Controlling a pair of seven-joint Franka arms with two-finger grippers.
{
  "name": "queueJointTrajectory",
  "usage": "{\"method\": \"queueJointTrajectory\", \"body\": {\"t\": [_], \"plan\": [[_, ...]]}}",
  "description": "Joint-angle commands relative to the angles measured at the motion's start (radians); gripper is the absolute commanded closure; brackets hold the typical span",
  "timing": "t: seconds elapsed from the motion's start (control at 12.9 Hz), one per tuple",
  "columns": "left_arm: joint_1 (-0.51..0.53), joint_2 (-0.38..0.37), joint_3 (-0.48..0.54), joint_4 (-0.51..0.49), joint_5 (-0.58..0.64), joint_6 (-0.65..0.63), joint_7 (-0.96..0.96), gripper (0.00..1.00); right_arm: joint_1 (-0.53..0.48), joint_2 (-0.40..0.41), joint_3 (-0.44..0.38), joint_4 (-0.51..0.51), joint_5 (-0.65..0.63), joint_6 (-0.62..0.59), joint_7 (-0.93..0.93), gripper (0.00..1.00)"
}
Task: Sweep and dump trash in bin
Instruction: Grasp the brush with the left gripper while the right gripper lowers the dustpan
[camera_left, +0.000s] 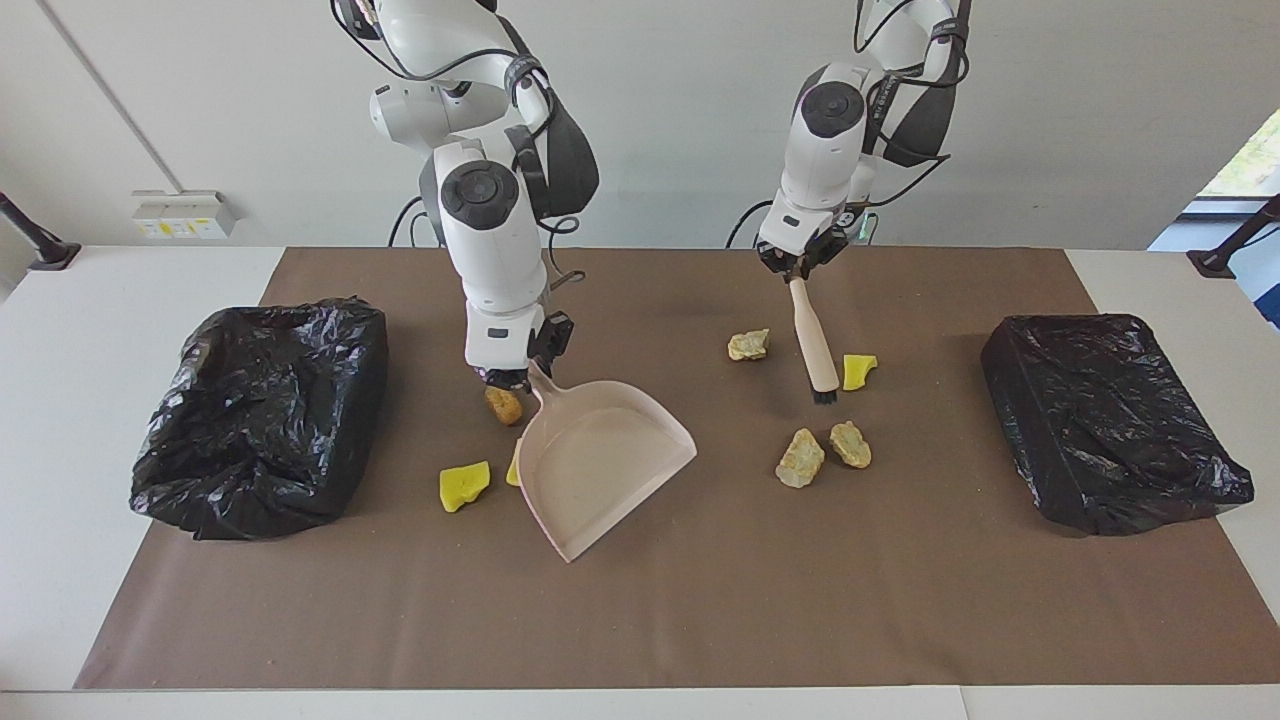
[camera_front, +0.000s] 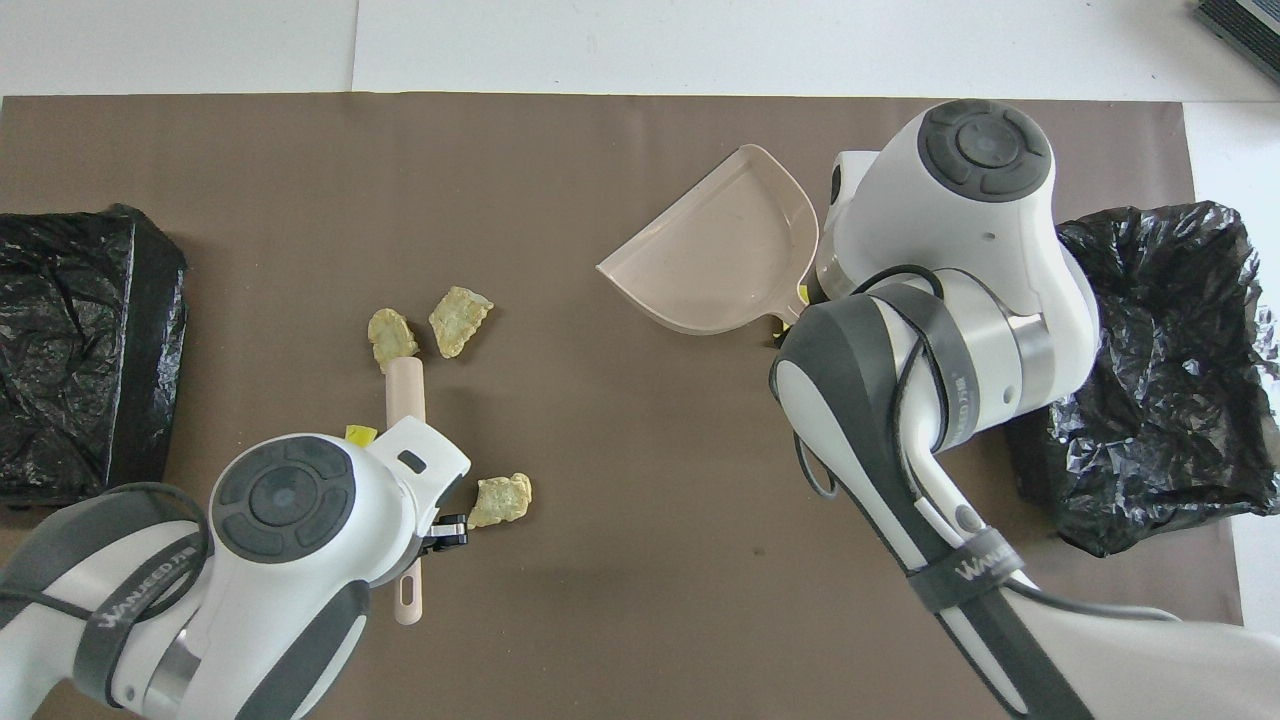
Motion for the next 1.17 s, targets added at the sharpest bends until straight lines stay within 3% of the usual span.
{"method": "queueJointTrajectory", "body": {"t": [0.0,0.31,0.39,0.7,1.09], "plan": [[0.098,-0.008,-0.014,-0.017,0.051,-0.004,0.022,1.0,0.025,-0.082,0.012,-0.127,0.009,0.016,-0.123,1.0],[0.236,-0.047,-0.014,-0.103,0.087,0.052,0.015,1.0,0.109,-0.262,0.014,-0.476,0.003,0.247,-0.174,1.0],[0.261,-0.058,-0.014,-0.119,0.09,0.077,0.012,1.0,0.147,-0.27,0.012,-0.517,0.003,0.278,-0.17,1.0],[0.29,-0.11,-0.017,-0.202,0.091,0.143,0.011,1.0,0.169,-0.228,0.012,-0.571,-0.008,0.379,-0.278,1.0],[0.209,-0.055,-0.022,-0.205,0.073,0.178,0.011,1.0,0.183,-0.194,0.012,-0.574,-0.016,0.399,-0.311,1.0]]}}
